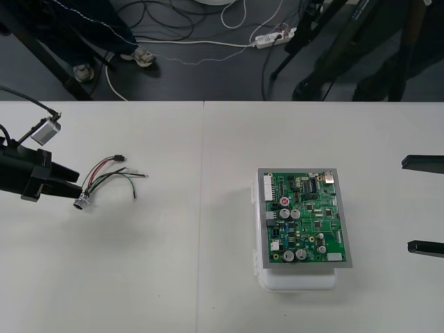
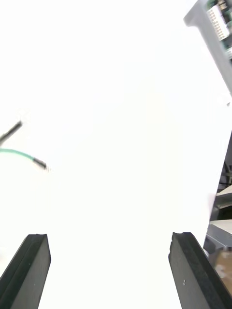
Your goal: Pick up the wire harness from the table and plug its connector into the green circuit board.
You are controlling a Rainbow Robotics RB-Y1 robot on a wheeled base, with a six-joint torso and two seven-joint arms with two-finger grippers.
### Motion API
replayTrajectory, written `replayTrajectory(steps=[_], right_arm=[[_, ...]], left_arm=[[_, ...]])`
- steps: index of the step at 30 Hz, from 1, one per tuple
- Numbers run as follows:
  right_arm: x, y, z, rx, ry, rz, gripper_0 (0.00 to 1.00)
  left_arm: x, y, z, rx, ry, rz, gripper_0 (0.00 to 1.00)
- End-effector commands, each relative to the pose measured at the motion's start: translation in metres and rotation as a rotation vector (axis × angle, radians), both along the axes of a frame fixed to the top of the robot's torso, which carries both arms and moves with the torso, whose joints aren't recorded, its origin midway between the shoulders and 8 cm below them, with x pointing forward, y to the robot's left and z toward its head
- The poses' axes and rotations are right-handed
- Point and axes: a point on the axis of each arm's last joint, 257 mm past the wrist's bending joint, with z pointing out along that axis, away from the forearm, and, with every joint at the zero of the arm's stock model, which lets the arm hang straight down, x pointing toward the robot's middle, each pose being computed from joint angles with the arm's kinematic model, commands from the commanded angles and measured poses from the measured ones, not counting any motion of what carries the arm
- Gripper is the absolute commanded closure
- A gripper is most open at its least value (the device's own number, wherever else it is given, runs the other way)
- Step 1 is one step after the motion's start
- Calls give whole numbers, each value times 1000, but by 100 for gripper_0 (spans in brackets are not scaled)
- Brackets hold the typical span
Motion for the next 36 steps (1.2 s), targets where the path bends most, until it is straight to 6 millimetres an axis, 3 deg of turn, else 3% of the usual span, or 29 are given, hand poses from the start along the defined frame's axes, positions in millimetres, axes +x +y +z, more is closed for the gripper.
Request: replayTrajectory(steps=[1,5,10,14,22,28,36], right_arm=[[-5,3,-4,22,-35,11,0],[-4,2,-7,32,-9,7,0],[-1,-2,-12,36,33,-1,0],[-5,1,3,85,79,27,0],[-14,9,27,180,179,91,0],[-16,20,29,196,180,124,0],[-25,43,22,198,221,205,0]], left_arm=[[26,23,13,47,-8,120,27],[31,31,10,63,-9,165,27],[35,50,10,75,6,225,14],[38,60,15,82,8,258,11],[40,57,14,81,63,322,9],[48,52,6,179,36,341,9],[54,62,0,305,16,377,9]])
